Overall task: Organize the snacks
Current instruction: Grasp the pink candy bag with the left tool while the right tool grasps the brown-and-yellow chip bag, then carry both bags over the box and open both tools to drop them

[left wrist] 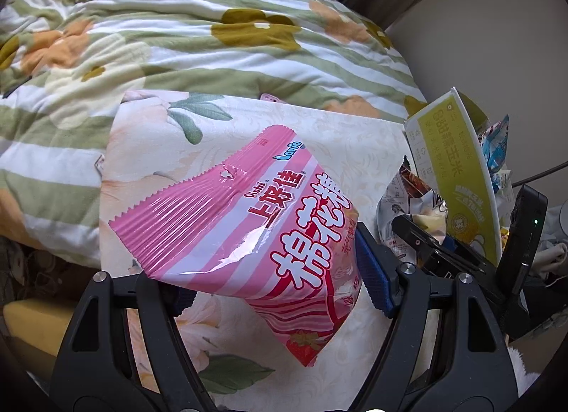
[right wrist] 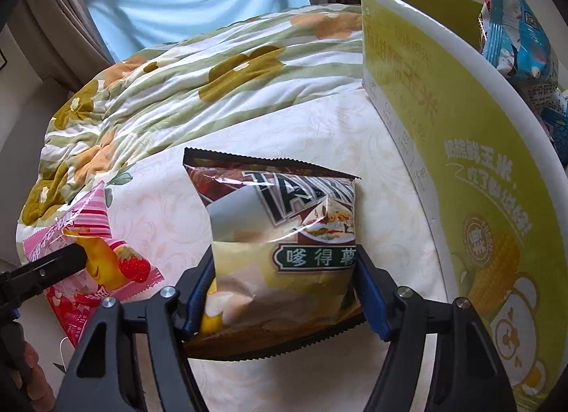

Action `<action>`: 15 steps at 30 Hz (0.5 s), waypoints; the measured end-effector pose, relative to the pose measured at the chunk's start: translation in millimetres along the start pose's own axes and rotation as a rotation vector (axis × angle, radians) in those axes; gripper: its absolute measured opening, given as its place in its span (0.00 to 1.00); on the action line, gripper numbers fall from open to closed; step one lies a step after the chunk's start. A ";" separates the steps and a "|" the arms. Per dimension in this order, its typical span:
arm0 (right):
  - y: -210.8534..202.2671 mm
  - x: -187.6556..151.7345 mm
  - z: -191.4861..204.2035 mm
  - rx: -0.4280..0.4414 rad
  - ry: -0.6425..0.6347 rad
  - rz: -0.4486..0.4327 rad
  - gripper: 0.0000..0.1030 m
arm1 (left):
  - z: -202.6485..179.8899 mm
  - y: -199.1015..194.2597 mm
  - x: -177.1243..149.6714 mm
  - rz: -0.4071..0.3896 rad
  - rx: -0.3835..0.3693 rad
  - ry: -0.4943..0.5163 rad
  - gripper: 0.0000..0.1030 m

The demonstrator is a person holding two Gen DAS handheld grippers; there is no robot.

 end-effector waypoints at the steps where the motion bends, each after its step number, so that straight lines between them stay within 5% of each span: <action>1: -3.4 -1.5 1.6 0.007 -0.006 -0.005 0.61 | -1.2 -5.8 -1.4 -0.006 0.006 0.005 0.72; 15: -125.2 13.8 18.1 0.156 -0.045 -0.170 0.58 | -80.3 -101.1 24.2 -0.164 0.034 0.172 0.72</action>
Point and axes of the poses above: each gripper's, at about its wrist camera, not at the fingertips, and y roughly the way its jaws point, z to its left, x to its top, the point moved 3 cm from there along y, roughly the way its jaws point, and after that the axes turned 10 degrees about y, right-handed, at the moved point
